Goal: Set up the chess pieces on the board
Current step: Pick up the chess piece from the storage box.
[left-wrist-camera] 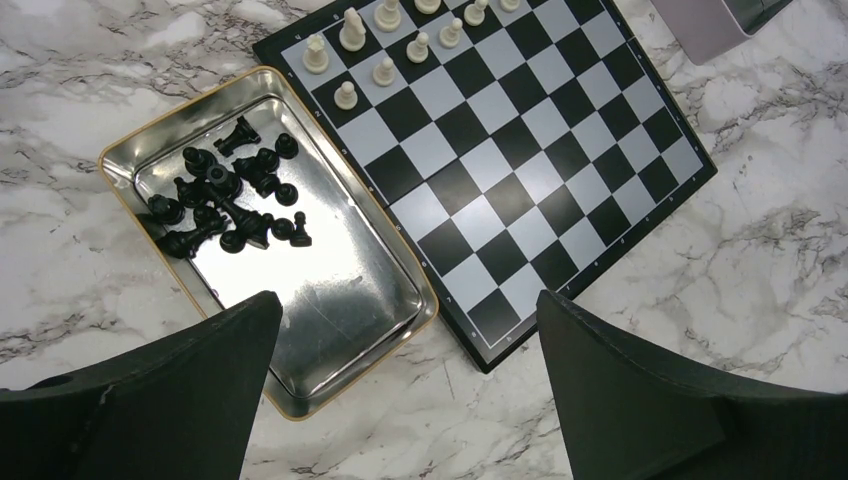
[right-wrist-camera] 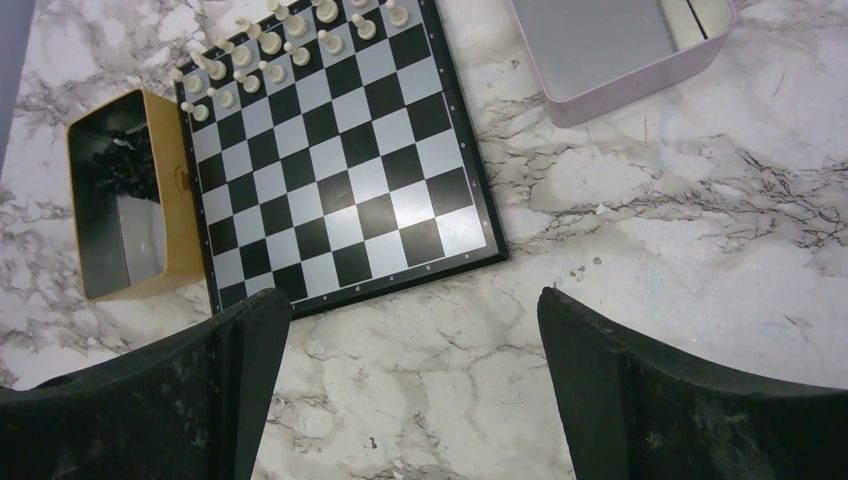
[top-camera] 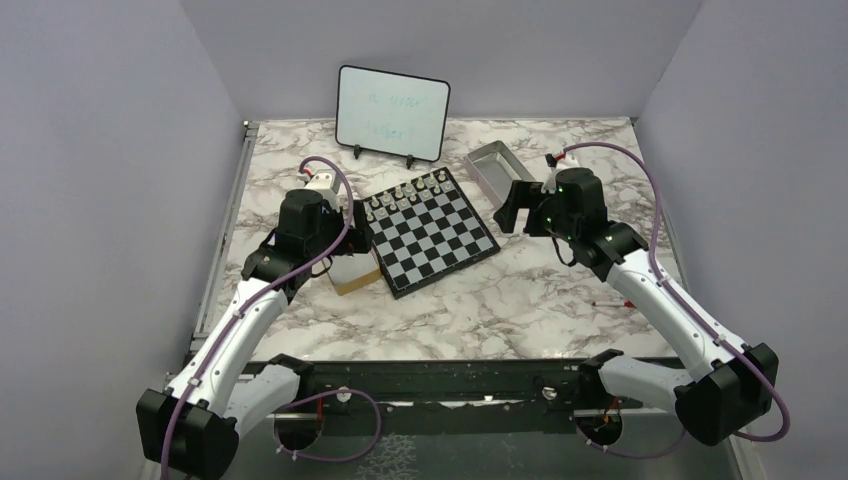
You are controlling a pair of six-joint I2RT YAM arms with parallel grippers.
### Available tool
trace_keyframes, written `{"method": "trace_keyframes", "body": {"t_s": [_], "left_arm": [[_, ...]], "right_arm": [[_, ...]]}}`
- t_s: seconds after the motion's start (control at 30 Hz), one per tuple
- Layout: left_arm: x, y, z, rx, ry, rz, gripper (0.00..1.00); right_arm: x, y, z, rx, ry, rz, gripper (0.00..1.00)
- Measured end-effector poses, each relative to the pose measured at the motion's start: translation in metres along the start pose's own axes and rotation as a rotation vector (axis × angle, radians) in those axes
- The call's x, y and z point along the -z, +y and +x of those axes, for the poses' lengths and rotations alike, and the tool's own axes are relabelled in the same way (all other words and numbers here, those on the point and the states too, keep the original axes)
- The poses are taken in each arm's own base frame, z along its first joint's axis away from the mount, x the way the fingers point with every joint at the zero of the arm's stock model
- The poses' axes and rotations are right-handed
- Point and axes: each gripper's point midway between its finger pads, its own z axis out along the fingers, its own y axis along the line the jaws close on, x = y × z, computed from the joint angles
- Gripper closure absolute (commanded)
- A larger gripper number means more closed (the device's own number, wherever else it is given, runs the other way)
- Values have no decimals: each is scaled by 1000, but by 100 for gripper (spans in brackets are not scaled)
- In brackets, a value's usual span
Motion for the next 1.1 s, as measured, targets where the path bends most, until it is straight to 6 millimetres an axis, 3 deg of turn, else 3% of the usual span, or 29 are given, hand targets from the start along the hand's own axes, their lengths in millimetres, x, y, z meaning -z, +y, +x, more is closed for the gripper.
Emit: {"method": "trace_keyframes", "body": {"t_s": [0.17, 0.4, 0.7, 0.9, 1.1], "left_arm": [[-1, 0, 1, 0, 5, -2, 1], [-7, 3, 7, 1, 31, -15, 10], [-19, 21, 15, 13, 84, -116, 29], [-27, 34, 3, 61, 113, -200, 43], [-44, 48, 14, 94, 176, -265, 53]], "right_arm": [[1, 0, -1, 4, -2, 0, 0], [9, 1, -9, 10, -38, -4, 0], [14, 1, -11, 32, -53, -9, 0], [24, 2, -14, 43, -83, -25, 0], [22, 4, 1, 46, -52, -59, 0]]}}
